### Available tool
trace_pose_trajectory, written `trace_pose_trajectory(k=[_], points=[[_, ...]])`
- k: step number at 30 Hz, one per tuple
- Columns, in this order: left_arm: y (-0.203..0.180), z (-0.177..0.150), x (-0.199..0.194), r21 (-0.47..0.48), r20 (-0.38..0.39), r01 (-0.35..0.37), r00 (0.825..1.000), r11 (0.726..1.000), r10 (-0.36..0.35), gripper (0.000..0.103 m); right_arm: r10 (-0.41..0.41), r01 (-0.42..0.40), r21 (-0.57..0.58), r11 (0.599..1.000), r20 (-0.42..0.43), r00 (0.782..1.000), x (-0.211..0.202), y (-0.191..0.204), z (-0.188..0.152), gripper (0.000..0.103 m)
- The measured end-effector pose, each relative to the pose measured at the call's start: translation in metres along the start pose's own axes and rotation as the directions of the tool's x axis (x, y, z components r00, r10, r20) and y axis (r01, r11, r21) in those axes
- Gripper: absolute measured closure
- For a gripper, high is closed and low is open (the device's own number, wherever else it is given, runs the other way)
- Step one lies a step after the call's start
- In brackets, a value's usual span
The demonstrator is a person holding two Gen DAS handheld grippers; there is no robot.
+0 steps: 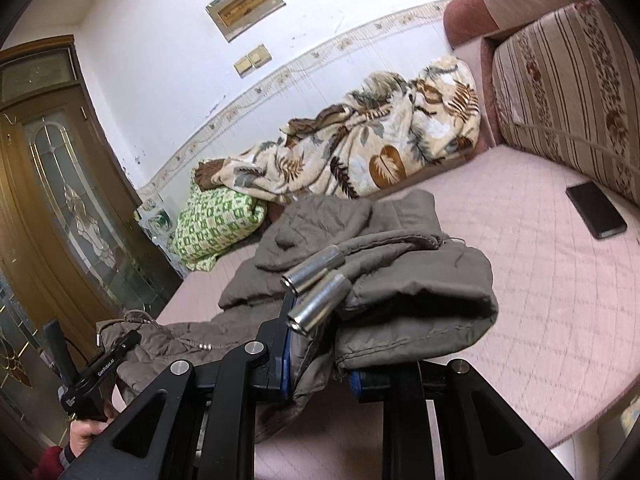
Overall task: Fold large clothes
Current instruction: 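Fold the side edge across the jacket toward its middle with both tools, then grasp the folded jacket edge with both tools and lift it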
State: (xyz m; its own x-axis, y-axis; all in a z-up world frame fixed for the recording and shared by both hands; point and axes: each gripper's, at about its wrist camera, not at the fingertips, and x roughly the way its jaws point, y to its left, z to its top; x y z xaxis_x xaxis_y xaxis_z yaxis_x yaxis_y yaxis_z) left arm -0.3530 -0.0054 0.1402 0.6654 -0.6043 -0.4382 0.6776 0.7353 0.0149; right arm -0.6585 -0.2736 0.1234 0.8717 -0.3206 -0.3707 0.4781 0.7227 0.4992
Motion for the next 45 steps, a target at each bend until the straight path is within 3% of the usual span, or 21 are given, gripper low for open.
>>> trace_pose_trajectory(k=[14,20,23,27,28,32,36,45], points=[[-0.002,0.057,0.029,-0.021,0.012,0.023,1.000,1.000,-0.022,0.078,0.051,-0.052,0.020,0.998,0.054,0.997,0.023,0.013,0.062,0.080],[-0.006,0.104,0.062,-0.053,-0.002,0.053,0.999,0.997,-0.053,0.075,0.072,-0.075,0.043,0.996,0.073,0.995,0.050,0.014,0.101,0.080],[-0.009,0.133,0.091,-0.078,-0.032,0.075,0.997,0.994,-0.077,0.069,0.074,-0.079,0.061,0.995,0.077,0.994,0.073,0.012,0.124,0.080],[-0.009,0.188,0.141,-0.093,-0.038,0.081,0.996,0.992,-0.085,0.029,0.063,-0.069,0.086,0.994,0.073,0.995,0.121,0.004,0.162,0.080],[-0.008,0.199,0.152,-0.087,-0.035,0.069,0.997,0.994,-0.073,0.025,0.055,-0.062,0.090,0.994,0.071,0.996,0.133,0.001,0.171,0.080],[-0.005,0.239,0.195,-0.066,-0.027,0.021,0.999,0.998,-0.023,0.025,0.029,-0.034,0.123,0.992,0.048,0.998,0.189,-0.013,0.202,0.080],[0.003,0.259,0.224,-0.059,-0.009,-0.010,1.000,0.998,0.009,0.025,-0.019,0.017,0.143,0.990,0.013,1.000,0.248,-0.029,0.227,0.080],[0.014,0.249,0.267,-0.067,-0.026,-0.018,1.000,0.998,0.016,0.025,-0.159,0.172,0.179,0.969,-0.084,0.984,0.353,-0.075,0.242,0.080]])
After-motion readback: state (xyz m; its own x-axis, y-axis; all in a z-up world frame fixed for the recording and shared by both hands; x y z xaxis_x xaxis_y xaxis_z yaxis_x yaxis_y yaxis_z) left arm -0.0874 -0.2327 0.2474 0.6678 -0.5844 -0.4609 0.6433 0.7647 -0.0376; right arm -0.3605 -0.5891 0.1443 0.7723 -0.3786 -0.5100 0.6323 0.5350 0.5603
